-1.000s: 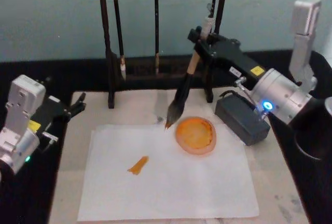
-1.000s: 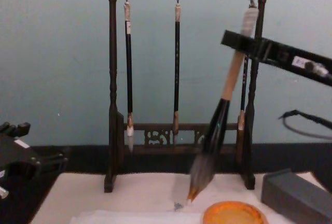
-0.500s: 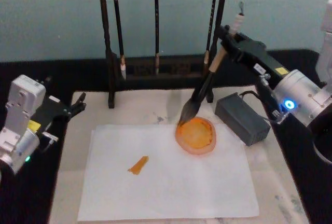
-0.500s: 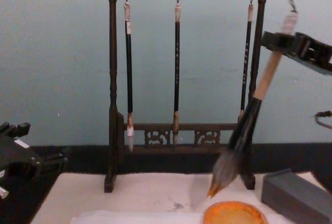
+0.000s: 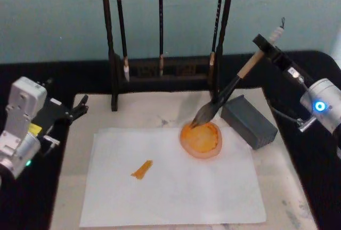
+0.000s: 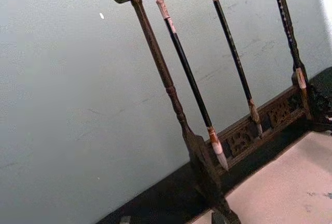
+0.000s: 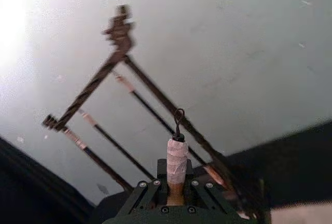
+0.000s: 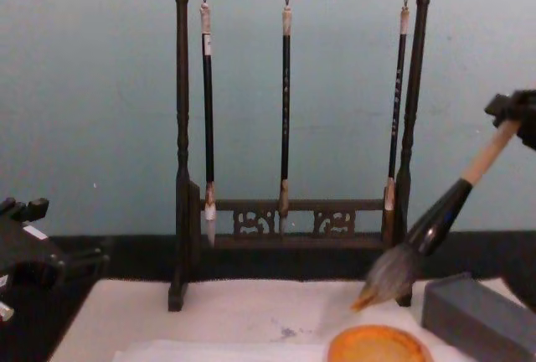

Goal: Pick up the brush from the inkstone, write on the paper, then place the brush back to its original position.

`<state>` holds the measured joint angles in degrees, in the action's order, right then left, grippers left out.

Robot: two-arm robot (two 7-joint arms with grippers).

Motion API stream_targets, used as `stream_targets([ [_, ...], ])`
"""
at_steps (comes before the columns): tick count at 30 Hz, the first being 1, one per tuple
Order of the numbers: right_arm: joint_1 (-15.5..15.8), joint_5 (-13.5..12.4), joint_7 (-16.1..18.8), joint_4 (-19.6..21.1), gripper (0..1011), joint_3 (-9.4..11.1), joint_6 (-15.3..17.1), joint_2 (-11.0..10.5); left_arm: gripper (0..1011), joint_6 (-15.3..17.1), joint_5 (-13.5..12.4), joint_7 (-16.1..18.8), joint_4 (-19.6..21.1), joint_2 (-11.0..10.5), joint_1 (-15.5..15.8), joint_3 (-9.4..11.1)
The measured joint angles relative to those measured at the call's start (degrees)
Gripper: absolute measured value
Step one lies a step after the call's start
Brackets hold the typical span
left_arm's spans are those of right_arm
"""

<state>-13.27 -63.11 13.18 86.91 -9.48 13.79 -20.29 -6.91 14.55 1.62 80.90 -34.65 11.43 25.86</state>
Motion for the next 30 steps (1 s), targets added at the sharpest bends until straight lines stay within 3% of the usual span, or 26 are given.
stream_targets([
  [9,-1.2,-9.4,-5.1,-5.5,156,2.9,5.5,1.6,1010,0.0,0.0,0.0,0.0,0.0,0.0,0.0],
  [16,-1.6,-13.1,-8.0,-7.9,156,3.5,7.2,2.2,1010,0.0,0.0,0.0,0.0,0.0,0.0,0.0],
  [23,-2.2,-15.5,-9.8,-10.1,156,3.4,7.5,2.8,1010,0.0,0.0,0.0,0.0,0.0,0.0,0.0],
  [30,-2.1,-14.7,-10.7,-10.6,156,2.0,4.7,3.0,1010,0.0,0.0,0.0,0.0,0.0,0.0,0.0],
])
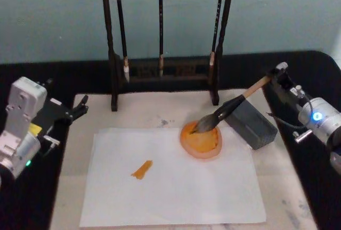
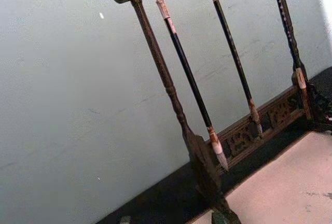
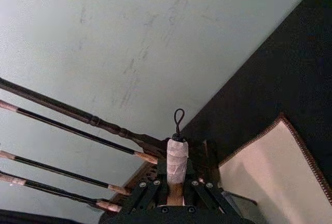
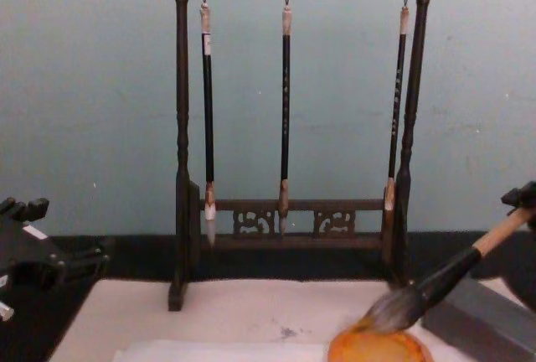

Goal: Pick up the brush from the inkstone, write on the paper, then place the brush back to its original position.

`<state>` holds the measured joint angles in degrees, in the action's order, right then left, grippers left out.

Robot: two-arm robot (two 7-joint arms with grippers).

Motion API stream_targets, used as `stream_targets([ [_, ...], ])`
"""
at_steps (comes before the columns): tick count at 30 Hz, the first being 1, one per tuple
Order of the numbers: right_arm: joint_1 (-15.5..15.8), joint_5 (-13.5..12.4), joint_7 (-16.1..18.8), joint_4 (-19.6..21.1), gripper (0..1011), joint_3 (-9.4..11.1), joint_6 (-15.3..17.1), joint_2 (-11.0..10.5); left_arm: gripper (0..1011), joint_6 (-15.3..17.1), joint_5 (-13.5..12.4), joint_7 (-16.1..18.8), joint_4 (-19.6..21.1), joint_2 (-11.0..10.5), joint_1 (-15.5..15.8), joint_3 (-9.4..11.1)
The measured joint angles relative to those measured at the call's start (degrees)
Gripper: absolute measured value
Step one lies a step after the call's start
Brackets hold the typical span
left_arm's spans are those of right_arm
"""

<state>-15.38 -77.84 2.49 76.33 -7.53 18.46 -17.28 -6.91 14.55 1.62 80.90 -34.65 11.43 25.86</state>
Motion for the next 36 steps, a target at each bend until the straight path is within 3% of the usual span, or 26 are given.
stream_targets([
  [14,0.5,1.5,-0.9,0.0,156,-2.8,-4.1,-0.5,1010,0.0,0.0,0.0,0.0,0.0,0.0,0.0],
  [36,-1.1,-1.2,-2.0,-3.5,156,-5.4,-6.3,-1.1,1010,0.0,0.0,0.0,0.0,0.0,0.0,0.0],
])
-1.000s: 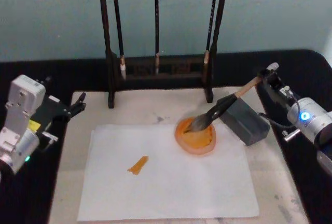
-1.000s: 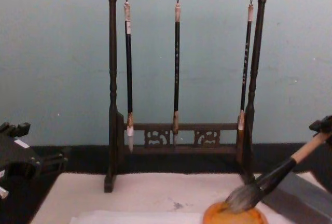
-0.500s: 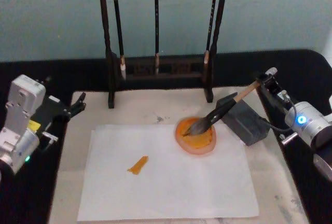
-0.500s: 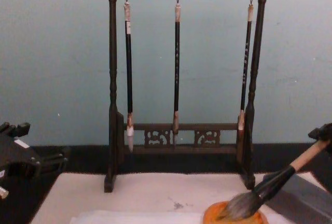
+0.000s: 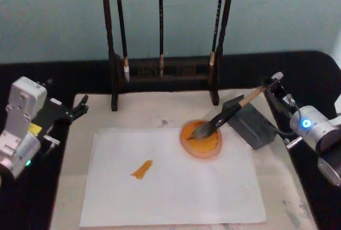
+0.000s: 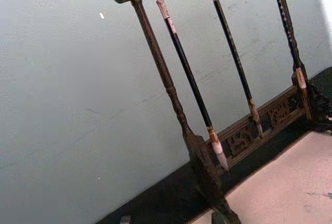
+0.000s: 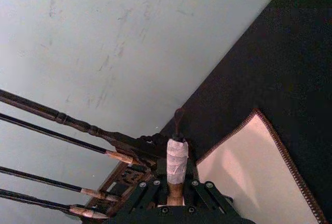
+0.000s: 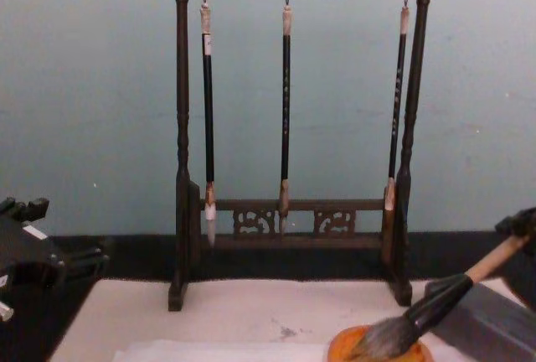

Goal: Pick up the brush from the inkstone, write on the paper, then place the brush back to its original position.

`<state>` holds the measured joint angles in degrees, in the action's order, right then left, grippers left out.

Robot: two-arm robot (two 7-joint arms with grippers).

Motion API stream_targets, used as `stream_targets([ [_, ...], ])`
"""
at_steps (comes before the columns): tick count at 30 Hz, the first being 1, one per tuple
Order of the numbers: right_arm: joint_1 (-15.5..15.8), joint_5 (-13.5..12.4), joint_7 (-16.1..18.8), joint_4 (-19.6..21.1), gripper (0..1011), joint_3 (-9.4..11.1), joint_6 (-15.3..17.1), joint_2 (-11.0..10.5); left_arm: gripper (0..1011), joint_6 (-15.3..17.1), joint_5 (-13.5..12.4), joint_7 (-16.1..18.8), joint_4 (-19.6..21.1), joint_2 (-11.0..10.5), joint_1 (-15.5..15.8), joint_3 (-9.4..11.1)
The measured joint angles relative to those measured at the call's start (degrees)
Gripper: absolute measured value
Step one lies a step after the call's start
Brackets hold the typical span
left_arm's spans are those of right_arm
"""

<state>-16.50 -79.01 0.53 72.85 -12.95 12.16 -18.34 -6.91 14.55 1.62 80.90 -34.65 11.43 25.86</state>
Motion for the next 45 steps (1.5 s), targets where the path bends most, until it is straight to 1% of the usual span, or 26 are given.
stream_targets([
  [13,-1.3,-1.4,0.1,-1.7,156,-2.1,-0.8,-0.7,1010,0.0,0.0,0.0,0.0,0.0,0.0,0.0],
  [27,-2.5,-3.0,-0.2,-2.9,156,-3.8,-1.3,-1.4,1010,0.0,0.0,0.0,0.0,0.0,0.0,0.0],
  [41,-2.5,-3.0,-0.2,-2.9,158,-3.7,-1.3,-1.3,1010,0.0,0.0,0.0,0.0,0.0,0.0,0.0],
  [42,-2.5,-3.0,-0.2,-2.9,161,-3.7,-1.3,-1.3,1010,0.0,0.0,0.0,0.0,0.0,0.0,0.0],
  [43,-2.5,-3.0,-0.2,-2.9,204,-3.7,-1.3,-1.3,1010,0.0,0.0,0.0,0.0,0.0,0.0,0.0],
  [45,-2.5,-3.0,-0.2,-2.9,244,-3.6,-1.3,-1.3,1010,0.0,0.0,0.0,0.0,0.0,0.0,0.0],
])
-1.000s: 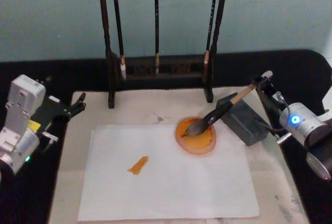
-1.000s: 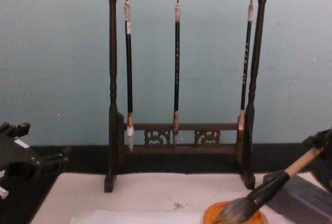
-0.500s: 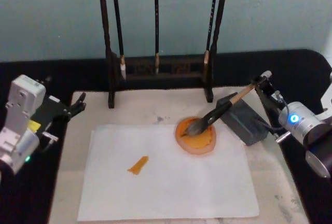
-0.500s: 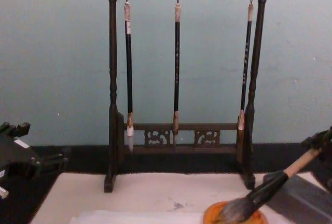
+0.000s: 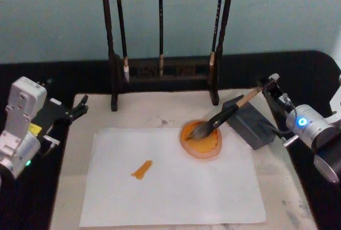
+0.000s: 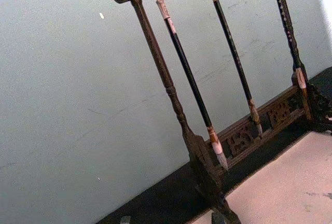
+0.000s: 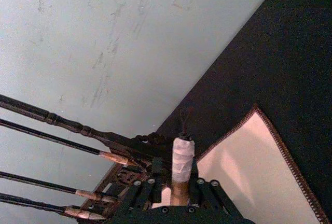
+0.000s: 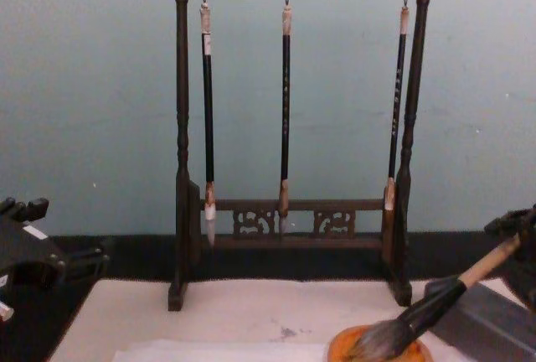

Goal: Pick up the brush from the inkstone, write on the paper, then place the brush back to its original position.

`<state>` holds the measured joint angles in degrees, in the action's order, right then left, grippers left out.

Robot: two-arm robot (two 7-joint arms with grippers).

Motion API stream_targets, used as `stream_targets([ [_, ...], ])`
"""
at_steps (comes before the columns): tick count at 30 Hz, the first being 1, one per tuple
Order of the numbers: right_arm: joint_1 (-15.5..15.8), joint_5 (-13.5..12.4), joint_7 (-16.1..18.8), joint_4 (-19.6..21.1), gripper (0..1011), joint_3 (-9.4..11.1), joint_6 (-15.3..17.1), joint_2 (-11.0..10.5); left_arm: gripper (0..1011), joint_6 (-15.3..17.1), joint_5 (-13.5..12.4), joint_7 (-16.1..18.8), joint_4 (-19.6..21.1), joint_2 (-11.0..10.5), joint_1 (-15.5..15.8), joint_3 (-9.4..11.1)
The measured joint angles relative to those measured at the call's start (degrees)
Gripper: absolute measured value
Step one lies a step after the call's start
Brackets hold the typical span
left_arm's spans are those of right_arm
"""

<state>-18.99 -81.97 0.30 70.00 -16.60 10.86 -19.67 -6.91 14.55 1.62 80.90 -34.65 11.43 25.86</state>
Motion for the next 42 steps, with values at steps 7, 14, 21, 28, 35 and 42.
stream_targets([
  [7,0.0,0.1,0.0,0.0,462,0.1,0.0,0.0,1010,0.0,0.0,0.0,0.0,0.0,0.0,0.0],
  [14,0.1,0.1,0.1,0.1,677,0.1,0.0,0.1,1009,0.0,0.0,0.0,0.0,0.0,0.0,0.0],
  [21,0.1,0.1,0.1,0.2,907,0.0,0.0,-0.1,1010,0.0,0.0,0.0,0.0,0.0,0.0,0.0],
  [28,0.7,-0.8,-0.3,1.1,1000,-0.8,-0.4,-1.0,1010,0.0,0.0,0.0,0.0,0.0,0.0,0.0],
  [35,2.0,-1.7,-1.9,2.8,1000,-0.9,-2.4,-1.6,1010,0.0,0.0,0.0,0.0,0.0,0.0,0.0],
  [42,4.3,-0.2,-4.4,7.0,1000,-1.3,-6.5,-3.1,1010,0.0,0.0,0.0,0.0,0.0,0.0,0.0],
])
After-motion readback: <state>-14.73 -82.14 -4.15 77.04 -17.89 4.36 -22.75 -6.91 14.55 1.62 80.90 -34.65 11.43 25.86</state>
